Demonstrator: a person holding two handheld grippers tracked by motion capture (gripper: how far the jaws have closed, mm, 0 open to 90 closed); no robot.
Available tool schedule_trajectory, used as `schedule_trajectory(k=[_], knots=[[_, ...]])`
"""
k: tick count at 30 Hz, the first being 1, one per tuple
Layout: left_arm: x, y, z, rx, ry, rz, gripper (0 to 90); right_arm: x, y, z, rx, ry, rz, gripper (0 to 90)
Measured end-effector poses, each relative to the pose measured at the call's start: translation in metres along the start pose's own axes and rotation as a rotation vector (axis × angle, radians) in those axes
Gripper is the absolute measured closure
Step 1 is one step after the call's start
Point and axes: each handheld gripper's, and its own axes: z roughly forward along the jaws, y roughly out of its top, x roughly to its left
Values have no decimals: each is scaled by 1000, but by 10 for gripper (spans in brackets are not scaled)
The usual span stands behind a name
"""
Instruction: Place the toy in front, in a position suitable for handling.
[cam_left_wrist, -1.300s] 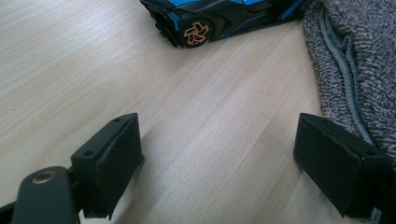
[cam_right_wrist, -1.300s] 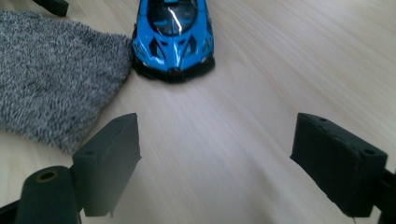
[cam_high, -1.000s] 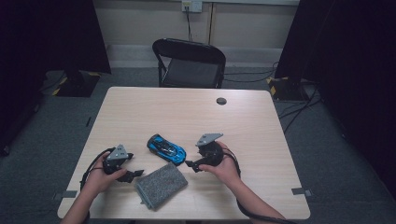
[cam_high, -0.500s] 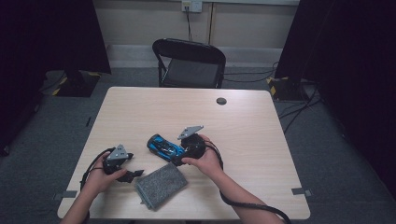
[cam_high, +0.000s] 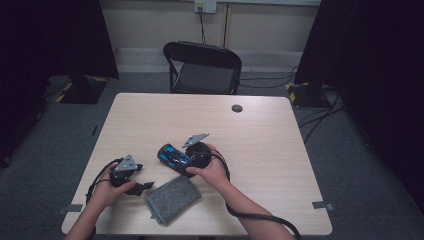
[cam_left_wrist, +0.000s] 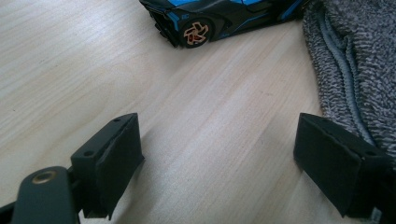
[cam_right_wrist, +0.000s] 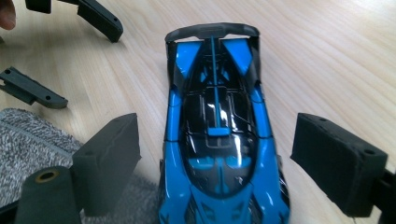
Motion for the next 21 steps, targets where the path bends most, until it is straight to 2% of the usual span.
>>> schedule_trajectory(k=[1,9,17,21], knots=[[0,0,0,0,-2,1,148,1,1,4,4,-11,-4,146],[0,0,0,0,-2,2,148,1,2,16,20,-14,-21,146],[1,0,0,-1,-4,4,147,-5,-4,28,29,-8,12,146],[1,0,0,-1,-5,4,147,-6,-6,32,37,-10,5,147]])
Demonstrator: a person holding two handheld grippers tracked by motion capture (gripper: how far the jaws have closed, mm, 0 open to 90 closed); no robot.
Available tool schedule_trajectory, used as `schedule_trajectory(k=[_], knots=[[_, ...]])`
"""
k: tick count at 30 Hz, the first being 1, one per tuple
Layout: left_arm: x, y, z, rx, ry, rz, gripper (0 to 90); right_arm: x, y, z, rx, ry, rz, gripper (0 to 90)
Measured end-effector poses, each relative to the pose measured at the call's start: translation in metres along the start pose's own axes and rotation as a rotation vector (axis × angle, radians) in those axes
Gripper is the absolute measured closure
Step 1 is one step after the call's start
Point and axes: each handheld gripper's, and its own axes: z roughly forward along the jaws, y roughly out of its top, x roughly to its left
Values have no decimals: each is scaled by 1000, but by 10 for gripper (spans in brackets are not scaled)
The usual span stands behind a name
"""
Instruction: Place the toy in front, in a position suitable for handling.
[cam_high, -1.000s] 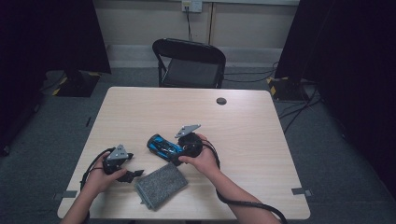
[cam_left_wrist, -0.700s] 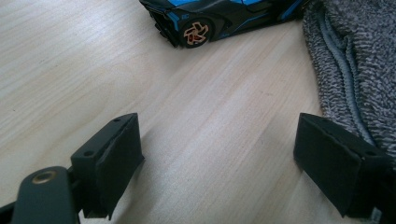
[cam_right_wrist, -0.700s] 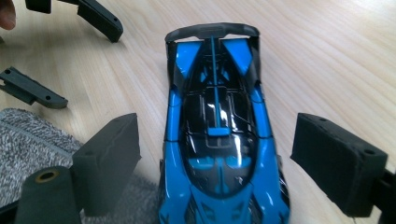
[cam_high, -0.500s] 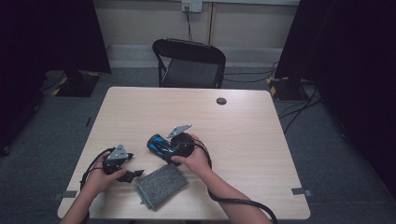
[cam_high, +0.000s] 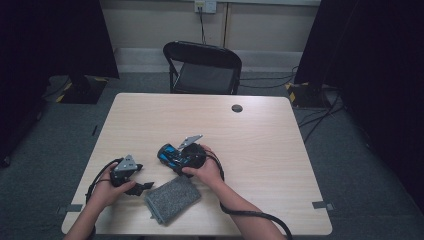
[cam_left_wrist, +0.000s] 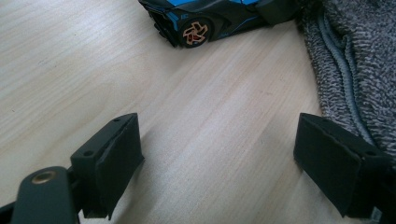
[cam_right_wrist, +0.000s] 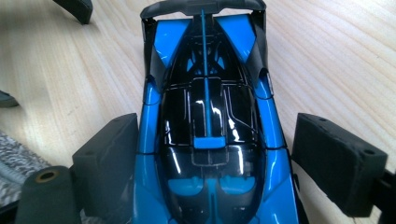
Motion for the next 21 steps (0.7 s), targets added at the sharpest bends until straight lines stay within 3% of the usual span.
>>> schedule_trajectory(k=[9,14,21], knots=[[0,0,0,0,1,2,147,0,3,5,12,-2,-18,163],[0,0,0,0,0,4,147,4,3,7,13,-31,-41,171],[0,0,0,0,-1,4,147,4,2,8,4,-35,-39,140]])
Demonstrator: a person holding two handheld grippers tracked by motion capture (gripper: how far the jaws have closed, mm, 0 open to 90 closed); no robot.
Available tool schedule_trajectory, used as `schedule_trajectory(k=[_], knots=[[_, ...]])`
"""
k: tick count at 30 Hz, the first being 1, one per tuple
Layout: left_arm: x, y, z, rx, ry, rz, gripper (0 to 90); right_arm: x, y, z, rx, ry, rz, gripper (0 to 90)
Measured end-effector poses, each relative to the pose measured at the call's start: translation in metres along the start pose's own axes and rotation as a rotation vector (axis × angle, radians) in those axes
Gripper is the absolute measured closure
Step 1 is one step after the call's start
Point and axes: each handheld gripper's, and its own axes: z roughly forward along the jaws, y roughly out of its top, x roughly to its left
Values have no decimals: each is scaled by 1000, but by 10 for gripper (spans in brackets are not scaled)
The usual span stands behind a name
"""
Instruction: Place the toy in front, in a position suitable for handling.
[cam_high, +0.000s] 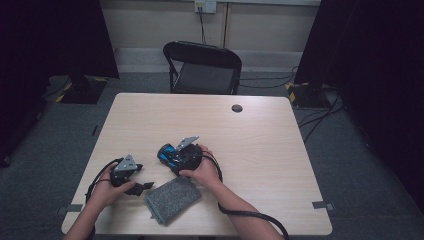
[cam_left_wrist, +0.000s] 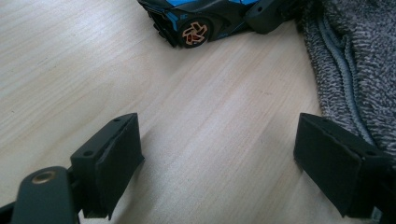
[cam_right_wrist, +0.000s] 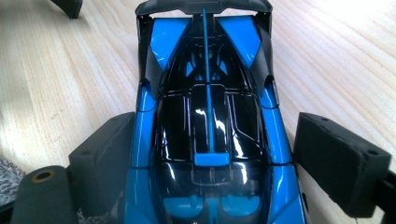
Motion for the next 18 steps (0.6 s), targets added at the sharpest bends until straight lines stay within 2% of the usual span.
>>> schedule_trajectory(k=[2,3,4,5,18], knots=[[0,0,0,0,0,0,147,1,1,0,5,-6,5,163],[0,0,0,0,0,0,147,2,2,-1,3,0,4,218],[0,0,0,0,0,0,147,2,2,-1,3,0,4,218],[0,0,0,-1,0,-1,147,2,2,-1,-1,4,-1,255],[0,0,0,0,0,-1,147,4,3,-2,-1,5,-8,260]])
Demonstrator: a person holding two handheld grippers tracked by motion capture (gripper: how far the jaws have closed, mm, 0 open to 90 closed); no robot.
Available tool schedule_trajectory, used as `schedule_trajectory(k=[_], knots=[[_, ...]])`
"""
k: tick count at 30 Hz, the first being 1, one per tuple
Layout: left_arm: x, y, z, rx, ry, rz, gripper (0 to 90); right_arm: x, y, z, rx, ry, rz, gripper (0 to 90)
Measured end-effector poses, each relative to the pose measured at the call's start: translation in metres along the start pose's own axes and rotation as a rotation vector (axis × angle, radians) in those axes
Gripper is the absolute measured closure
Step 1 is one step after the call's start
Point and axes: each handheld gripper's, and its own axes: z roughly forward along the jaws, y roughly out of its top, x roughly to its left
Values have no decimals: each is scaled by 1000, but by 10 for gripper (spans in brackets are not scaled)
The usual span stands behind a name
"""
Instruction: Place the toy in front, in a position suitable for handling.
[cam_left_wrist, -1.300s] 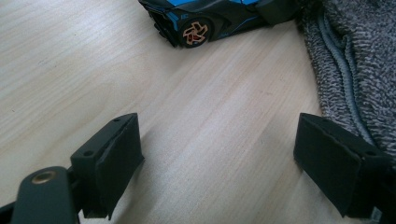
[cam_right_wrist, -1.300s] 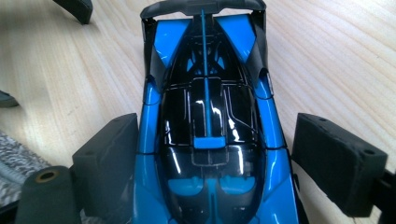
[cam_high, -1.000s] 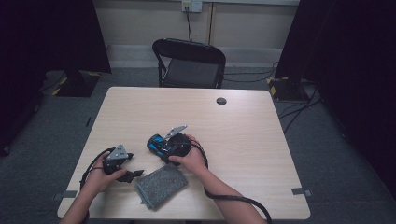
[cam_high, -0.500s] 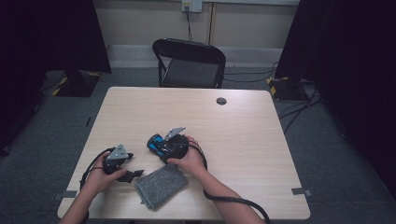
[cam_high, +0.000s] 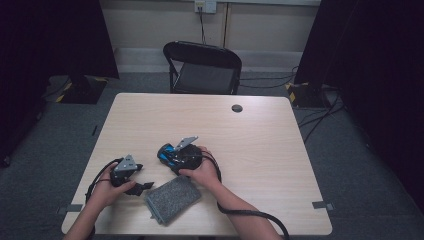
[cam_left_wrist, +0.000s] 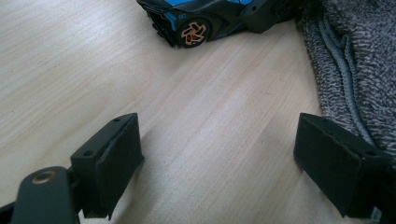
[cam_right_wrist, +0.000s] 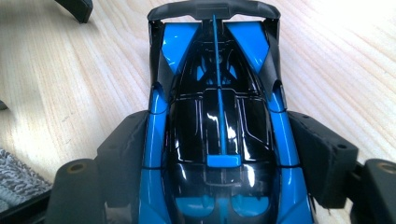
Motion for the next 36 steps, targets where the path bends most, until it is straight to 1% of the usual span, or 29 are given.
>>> schedule_trajectory(k=[3,6,9,11,12,14,15,18,19,27,28,29,31,32,34,35,36], knots=[[0,0,0,0,0,0,147,0,0,-1,3,-5,-13,260],[0,0,0,0,2,4,147,0,1,-3,1,-6,-13,260],[0,0,0,1,-1,3,147,-3,4,-9,-24,-3,-1,267],[0,0,0,0,-2,2,147,-3,5,-10,-22,-7,-3,267],[0,0,0,1,-1,3,147,-2,6,-11,-12,-7,-17,267],[0,0,0,0,-3,2,147,-2,6,-11,-10,-12,-20,267],[0,0,0,0,-2,3,147,-3,4,-11,-12,-10,-13,267],[0,0,0,1,-2,2,147,-3,1,-10,-11,-10,-13,267],[0,0,0,1,-1,3,147,-3,-1,-10,-14,-10,-4,267],[0,0,0,0,-2,2,147,-2,-4,-10,-29,-17,0,265],[0,0,0,0,-1,2,147,-3,-5,-10,-26,-11,15,262],[0,0,0,0,-1,2,147,-3,-6,-8,-4,-4,23,257],[0,0,0,0,-2,2,147,-4,-6,-8,-10,-4,23,256],[0,0,0,0,-2,2,147,-4,-6,-8,-11,1,44,251],[0,0,0,0,0,4,147,-5,-5,-8,-12,4,43,248],[0,0,0,0,-2,2,147,-5,-2,-8,-19,4,54,232],[0,0,0,1,-2,2,147,-6,-1,-8,-26,0,53,228]])
